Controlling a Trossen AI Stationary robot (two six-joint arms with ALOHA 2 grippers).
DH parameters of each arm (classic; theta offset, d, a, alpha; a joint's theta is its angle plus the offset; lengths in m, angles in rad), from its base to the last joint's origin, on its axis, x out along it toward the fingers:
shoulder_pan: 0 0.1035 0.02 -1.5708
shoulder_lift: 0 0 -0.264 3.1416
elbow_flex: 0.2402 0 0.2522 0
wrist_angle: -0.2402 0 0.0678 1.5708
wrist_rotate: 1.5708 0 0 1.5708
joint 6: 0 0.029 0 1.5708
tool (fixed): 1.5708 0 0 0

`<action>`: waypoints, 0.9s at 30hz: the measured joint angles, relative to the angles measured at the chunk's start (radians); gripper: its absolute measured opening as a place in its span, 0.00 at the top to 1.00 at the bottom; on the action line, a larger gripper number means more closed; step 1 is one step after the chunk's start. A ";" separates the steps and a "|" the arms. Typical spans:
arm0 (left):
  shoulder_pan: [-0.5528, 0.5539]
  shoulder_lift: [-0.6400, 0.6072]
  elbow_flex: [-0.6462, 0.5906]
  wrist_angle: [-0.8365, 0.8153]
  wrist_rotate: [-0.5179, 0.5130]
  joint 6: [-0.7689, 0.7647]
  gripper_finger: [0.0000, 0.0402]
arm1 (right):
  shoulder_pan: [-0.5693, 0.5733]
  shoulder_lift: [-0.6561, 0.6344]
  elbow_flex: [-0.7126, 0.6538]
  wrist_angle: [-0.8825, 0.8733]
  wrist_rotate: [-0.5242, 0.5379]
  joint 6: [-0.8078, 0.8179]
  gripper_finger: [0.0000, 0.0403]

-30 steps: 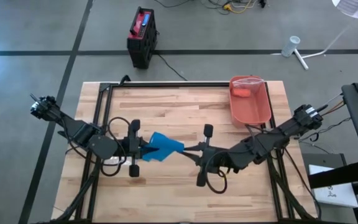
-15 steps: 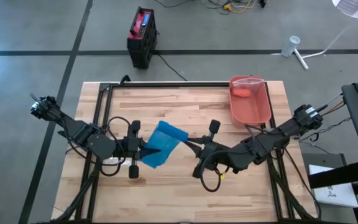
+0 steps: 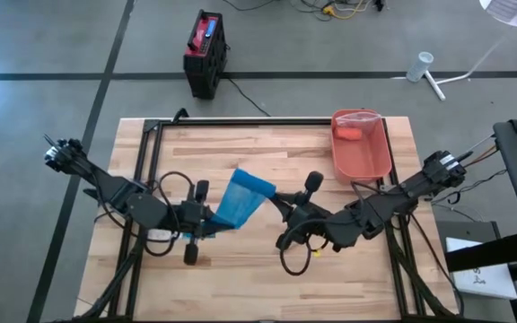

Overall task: Roll bandage
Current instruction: Roll the blue bandage

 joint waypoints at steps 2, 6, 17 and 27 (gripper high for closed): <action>0.000 0.000 -0.009 0.010 0.000 -0.003 1.00 | 0.000 0.000 -0.001 -0.003 0.014 -0.013 0.98; 0.000 0.000 -0.011 0.029 0.012 -0.006 1.00 | -0.005 0.000 -0.002 -0.032 0.019 0.000 0.98; -0.001 0.001 -0.011 0.188 0.078 -0.006 1.00 | -0.017 0.000 -0.006 -0.078 0.015 0.031 0.98; 0.004 0.056 -0.011 0.350 0.081 -0.006 1.00 | -0.029 0.000 -0.020 -0.104 -0.034 0.080 0.98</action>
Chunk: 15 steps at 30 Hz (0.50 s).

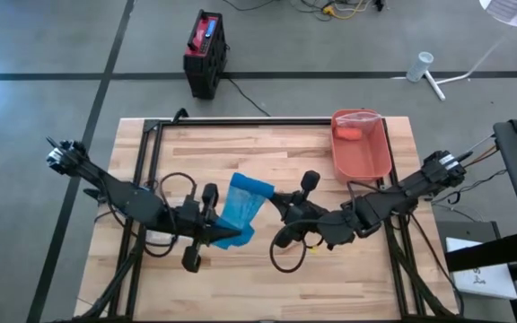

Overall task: Roll bandage
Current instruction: Roll the blue bandage

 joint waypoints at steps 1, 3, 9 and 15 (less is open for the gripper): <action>0.000 0.008 0.000 0.001 0.000 0.000 1.00 | -0.002 0.000 -0.003 -0.001 0.000 0.004 0.98; 0.002 0.021 0.000 0.009 0.000 -0.005 1.00 | -0.005 0.000 -0.008 -0.004 -0.004 0.012 0.98; 0.011 0.024 0.002 0.047 0.000 -0.023 0.97 | -0.006 0.000 -0.035 0.000 -0.020 0.028 0.98; 0.042 0.029 0.002 0.084 0.004 -0.080 0.83 | -0.016 0.007 -0.062 0.000 -0.092 0.077 0.98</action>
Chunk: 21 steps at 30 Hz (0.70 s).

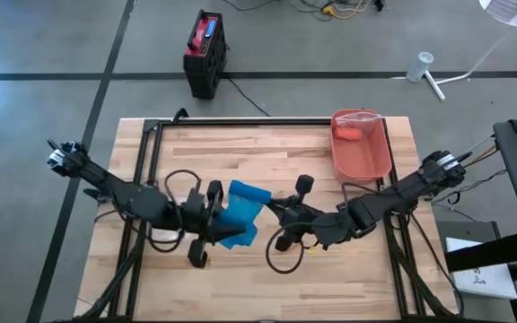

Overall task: Roll bandage
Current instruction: Roll the blue bandage

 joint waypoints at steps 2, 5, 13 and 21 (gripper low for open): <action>0.011 0.009 0.000 0.000 0.001 -0.031 0.76 | -0.004 0.014 -0.001 -0.001 -0.006 0.005 0.98; 0.032 0.020 0.000 0.007 0.005 -0.084 0.63 | -0.010 0.043 -0.002 0.001 -0.040 0.008 0.98; 0.091 0.010 0.000 -0.050 0.047 -0.181 0.31 | -0.011 0.099 -0.002 -0.032 -0.145 0.074 0.98; 0.143 -0.006 0.002 -0.156 0.212 -0.274 0.09 | -0.010 0.111 -0.002 -0.130 -0.266 0.143 0.98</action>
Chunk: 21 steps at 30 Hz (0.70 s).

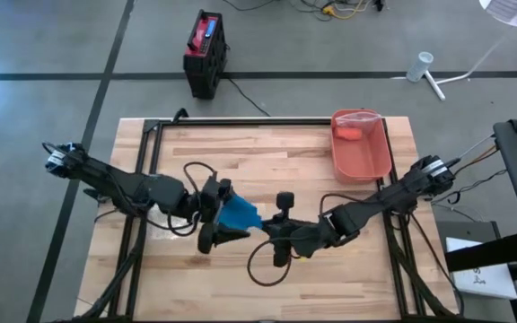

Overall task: Roll bandage
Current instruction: Roll the blue bandage

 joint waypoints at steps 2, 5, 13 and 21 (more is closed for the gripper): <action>0.012 -0.004 0.006 -0.057 0.081 -0.046 0.06 | -0.001 0.000 0.000 -0.024 -0.069 0.024 0.98; 0.031 -0.005 0.018 -0.155 0.154 -0.108 0.04 | 0.000 0.000 0.000 -0.051 -0.212 0.065 0.98; 0.055 -0.007 0.032 -0.336 0.171 -0.128 0.08 | 0.023 0.000 0.000 -0.079 -0.547 0.188 0.98; 0.070 -0.010 0.004 -0.413 0.237 -0.057 0.13 | 0.073 -0.011 0.015 -0.068 -0.741 0.253 0.98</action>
